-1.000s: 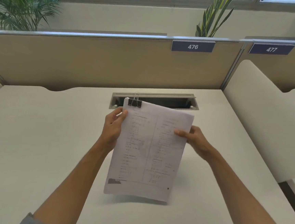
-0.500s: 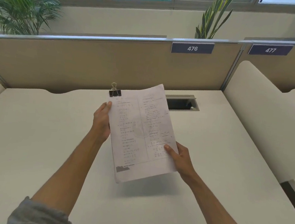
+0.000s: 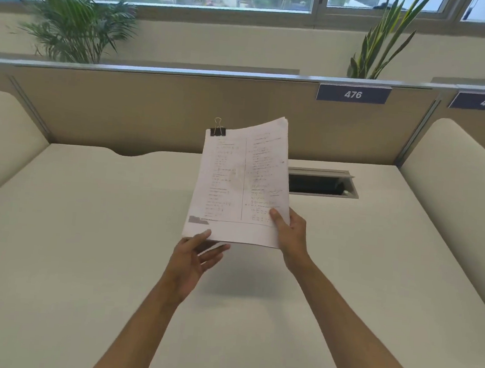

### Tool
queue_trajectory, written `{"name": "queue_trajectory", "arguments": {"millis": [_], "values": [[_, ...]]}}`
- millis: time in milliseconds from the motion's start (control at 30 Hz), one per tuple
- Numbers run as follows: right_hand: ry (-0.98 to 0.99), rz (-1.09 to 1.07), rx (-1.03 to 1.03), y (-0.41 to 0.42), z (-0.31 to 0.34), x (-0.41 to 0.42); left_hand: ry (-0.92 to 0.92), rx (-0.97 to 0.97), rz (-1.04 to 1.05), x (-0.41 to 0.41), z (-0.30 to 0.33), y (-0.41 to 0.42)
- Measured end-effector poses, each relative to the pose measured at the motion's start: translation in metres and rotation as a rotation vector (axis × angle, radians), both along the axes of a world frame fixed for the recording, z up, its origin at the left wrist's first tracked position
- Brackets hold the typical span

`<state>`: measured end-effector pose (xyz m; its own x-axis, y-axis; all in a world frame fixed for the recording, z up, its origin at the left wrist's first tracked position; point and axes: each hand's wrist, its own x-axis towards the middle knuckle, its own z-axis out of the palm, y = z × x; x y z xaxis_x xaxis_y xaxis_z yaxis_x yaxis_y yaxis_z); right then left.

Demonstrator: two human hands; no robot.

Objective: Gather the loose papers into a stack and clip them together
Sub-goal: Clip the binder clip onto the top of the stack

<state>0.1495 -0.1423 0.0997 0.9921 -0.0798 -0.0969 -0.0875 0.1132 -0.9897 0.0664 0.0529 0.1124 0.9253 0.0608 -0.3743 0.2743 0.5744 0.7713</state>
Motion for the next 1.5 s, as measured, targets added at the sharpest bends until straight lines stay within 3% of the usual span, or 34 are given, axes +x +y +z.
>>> {"name": "queue_trajectory", "arguments": {"millis": [133, 300, 533, 767, 1133, 1300, 1500], "values": [[-0.031, 0.006, -0.032, 0.037, 0.006, 0.011, -0.012, -0.115, 0.140, 0.014, -0.004, 0.007], [-0.078, 0.078, -0.202, 0.074, 0.006, 0.028, -0.054, 0.227, 0.227, 0.034, -0.011, 0.027], [0.050, 0.275, -0.518, 0.118, 0.009, 0.051, -0.063, 0.295, 0.327, 0.059, -0.034, 0.071], [0.201, 0.363, -0.386, 0.132, -0.001, 0.063, -0.018, 0.266, 0.359, 0.077, -0.056, 0.107], [0.436, 0.212, -0.200, 0.151, -0.036, 0.077, 0.102, 0.216, 0.266, 0.096, -0.084, 0.131], [0.485, 0.160, -0.117, 0.152, -0.044, 0.086, 0.176, 0.272, 0.165, 0.105, -0.083, 0.137], [0.501, 0.206, -0.019, 0.157, -0.046, 0.090, 0.192, 0.158, 0.224, 0.131, -0.080, 0.146]]}}
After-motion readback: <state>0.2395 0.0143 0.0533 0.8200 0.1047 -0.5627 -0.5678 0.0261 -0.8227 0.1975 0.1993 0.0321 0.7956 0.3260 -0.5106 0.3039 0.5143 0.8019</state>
